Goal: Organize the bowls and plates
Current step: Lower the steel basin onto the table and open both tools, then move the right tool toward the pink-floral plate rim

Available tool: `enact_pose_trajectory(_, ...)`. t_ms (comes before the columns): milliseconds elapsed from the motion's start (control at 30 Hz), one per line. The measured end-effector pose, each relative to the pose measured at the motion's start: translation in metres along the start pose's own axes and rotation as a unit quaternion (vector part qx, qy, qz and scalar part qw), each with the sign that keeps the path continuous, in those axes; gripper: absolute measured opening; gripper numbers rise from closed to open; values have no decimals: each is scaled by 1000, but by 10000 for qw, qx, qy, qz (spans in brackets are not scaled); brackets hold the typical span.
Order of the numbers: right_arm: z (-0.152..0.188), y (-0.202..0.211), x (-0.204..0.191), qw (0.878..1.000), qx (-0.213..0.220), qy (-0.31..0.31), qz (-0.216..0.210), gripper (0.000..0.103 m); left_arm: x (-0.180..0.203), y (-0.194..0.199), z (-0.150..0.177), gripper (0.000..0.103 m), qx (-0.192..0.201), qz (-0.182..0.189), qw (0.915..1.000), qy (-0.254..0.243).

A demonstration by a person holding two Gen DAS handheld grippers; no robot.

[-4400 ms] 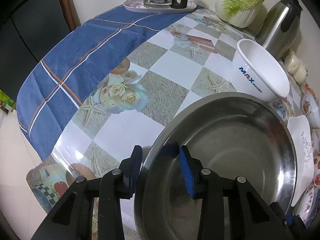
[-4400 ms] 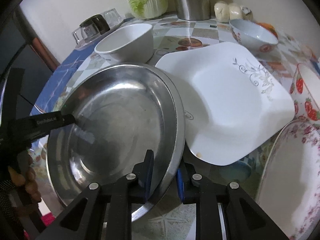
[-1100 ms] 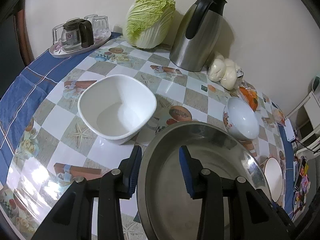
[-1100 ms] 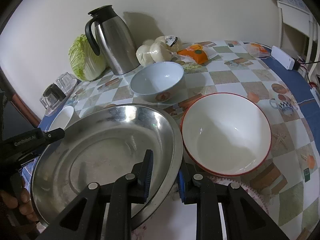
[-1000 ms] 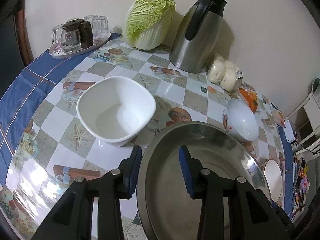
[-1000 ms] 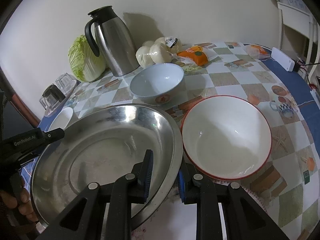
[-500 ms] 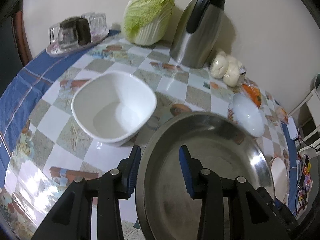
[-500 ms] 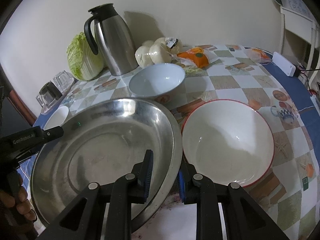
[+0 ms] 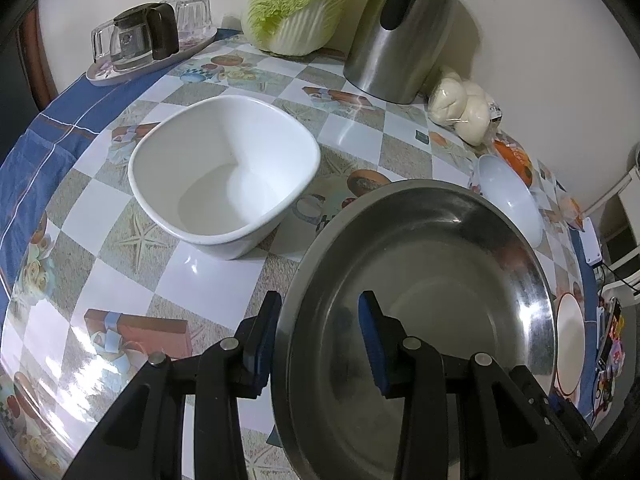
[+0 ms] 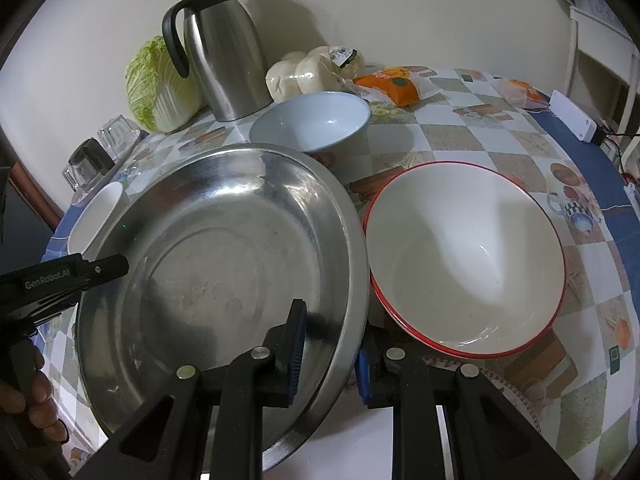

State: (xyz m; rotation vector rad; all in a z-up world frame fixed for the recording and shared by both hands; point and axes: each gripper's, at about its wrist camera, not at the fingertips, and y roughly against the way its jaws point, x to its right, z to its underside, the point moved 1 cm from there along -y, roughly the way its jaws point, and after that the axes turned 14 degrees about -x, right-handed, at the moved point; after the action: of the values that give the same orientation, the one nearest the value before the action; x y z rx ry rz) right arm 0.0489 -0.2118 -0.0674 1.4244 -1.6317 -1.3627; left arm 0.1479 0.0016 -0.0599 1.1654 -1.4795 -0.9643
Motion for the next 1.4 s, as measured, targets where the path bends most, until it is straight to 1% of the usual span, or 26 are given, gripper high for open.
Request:
enact_pose_trajectory(33, 0, 1, 0, 10000, -8, 1, 1, 23, 0, 0, 0, 42, -13, 0, 10000, 1)
enact_pose_trajectory(200, 1, 2, 0, 10000, -68, -24, -28, 24, 0, 3, 2, 42, -136, 19, 9999, 18)
enact_pose_trajectory(367, 2, 4, 2, 9999, -83, -65, -99, 24, 1, 9, 4, 45, -210, 7, 9998, 14)
enact_pose_trajectory(700, 6, 13, 2, 9999, -94, -31, -20, 24, 1, 20, 11, 46, -326, 64, 9994, 16)
enact_pose_trajectory(733, 6, 13, 2, 10000, -94, -24, -12, 24, 1, 21, 12, 47, -332, 61, 9994, 17)
enact_pose_trajectory(800, 7, 15, 2, 10000, -93, -4, 25, 24, 1, 22, 13, 53, -330, 51, 9994, 21)
enact_pose_trajectory(867, 9, 16, 2, 9999, -90, 14, 81, 24, 0, 24, 13, 60, -328, 40, 9994, 37)
enact_pose_trajectory(900, 10, 18, 2, 9999, -84, 23, 133, 27, 0, 24, 13, 62, -330, 38, 9994, 39)
enact_pose_trajectory(933, 10, 19, 2, 9998, -75, 23, 164, 29, 0, 25, 13, 67, -333, 27, 9994, 37)
enact_pose_trajectory(967, 11, 20, 3, 9998, -64, 18, 183, 36, 0, 26, 14, 70, -334, -4, 9994, 35)
enact_pose_trajectory(1100, 13, 23, 2, 9999, -73, 36, 76, 51, 0, 27, 14, 71, -350, -117, 9993, 15)
enact_pose_trajectory(1200, 15, 25, -2, 9998, -55, 123, 111, 59, 1, 26, 15, 71, -386, -157, 9991, -48)
enact_pose_trajectory(1233, 15, 26, -4, 9998, -36, 152, 123, 60, 1, 25, 15, 76, -396, -163, 9991, -55)
enact_pose_trajectory(1267, 15, 27, -4, 9998, -25, 163, 131, 62, 1, 25, 15, 86, -405, -174, 9990, -63)
enact_pose_trajectory(1300, 16, 29, -6, 9997, -4, 181, 137, 63, 1, 25, 16, 88, -394, -185, 9990, -69)
enact_pose_trajectory(1400, 18, 36, -8, 9996, 75, 222, 134, 63, 2, 27, 17, 88, -347, -263, 9990, -92)
